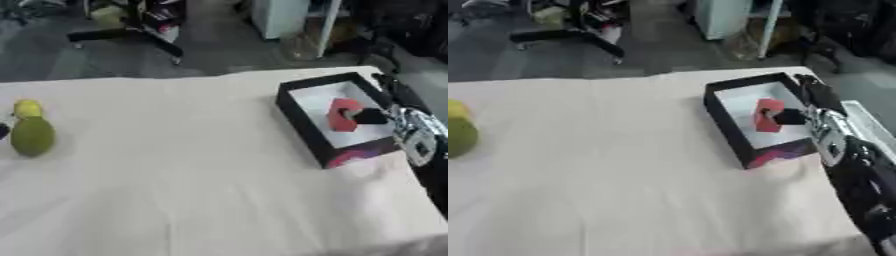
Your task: Pick up the objects with one hand, pass them to the other hand, and then place them into the box on the other side of the table.
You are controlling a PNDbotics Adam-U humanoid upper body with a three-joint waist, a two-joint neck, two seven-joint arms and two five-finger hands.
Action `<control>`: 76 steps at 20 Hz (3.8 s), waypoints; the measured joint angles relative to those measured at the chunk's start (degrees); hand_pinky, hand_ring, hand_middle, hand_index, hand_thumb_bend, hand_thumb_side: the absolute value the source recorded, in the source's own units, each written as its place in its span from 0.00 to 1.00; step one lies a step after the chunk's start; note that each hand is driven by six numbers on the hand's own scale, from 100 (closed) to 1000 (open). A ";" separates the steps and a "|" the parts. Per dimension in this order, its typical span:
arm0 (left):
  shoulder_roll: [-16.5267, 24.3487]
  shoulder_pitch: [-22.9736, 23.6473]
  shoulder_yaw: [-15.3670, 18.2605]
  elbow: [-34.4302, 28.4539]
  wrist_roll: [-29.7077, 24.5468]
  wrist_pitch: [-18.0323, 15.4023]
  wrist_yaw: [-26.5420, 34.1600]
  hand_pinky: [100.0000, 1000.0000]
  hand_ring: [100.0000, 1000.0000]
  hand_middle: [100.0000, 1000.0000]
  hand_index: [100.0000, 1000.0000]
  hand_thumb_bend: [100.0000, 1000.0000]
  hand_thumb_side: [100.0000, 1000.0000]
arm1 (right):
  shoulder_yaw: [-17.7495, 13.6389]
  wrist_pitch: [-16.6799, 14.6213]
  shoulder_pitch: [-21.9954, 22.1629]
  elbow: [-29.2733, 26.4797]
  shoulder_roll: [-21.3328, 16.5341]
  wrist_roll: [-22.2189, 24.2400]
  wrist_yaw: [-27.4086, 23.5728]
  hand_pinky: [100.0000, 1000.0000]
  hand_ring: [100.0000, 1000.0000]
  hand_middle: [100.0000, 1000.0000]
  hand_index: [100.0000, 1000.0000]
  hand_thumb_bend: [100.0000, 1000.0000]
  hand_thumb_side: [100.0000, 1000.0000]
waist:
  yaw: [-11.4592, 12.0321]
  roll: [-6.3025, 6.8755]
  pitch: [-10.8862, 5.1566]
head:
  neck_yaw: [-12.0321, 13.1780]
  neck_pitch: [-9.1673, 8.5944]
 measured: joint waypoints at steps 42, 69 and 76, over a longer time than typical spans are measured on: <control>3.42 -23.64 -10.01 45.41 14.23 1.07 -33.01 0.14 0.17 0.13 0.26 0.25 0.00 | 4.67 -6.19 10.47 -38.95 6.57 -0.22 -7.63 0.76 0.79 0.81 0.99 0.29 0.40 | -3.79 -0.81 0.28 | 11.96 -0.63; -9.08 -20.11 -27.61 4.43 -10.93 4.14 28.09 0.30 0.33 0.27 0.38 0.53 0.00 | 24.48 -23.27 0.87 -45.30 18.90 -2.72 2.53 0.88 0.87 0.88 1.00 0.30 0.25 | -1.89 -1.36 0.28 | 6.73 -0.03; -9.23 -20.72 -28.11 1.19 -12.51 4.48 31.09 0.31 0.33 0.28 0.39 0.49 0.00 | 25.87 -23.97 0.86 -45.15 18.90 -2.08 0.67 0.86 0.85 0.86 1.00 0.28 0.25 | -1.89 -1.35 0.28 | 6.47 0.20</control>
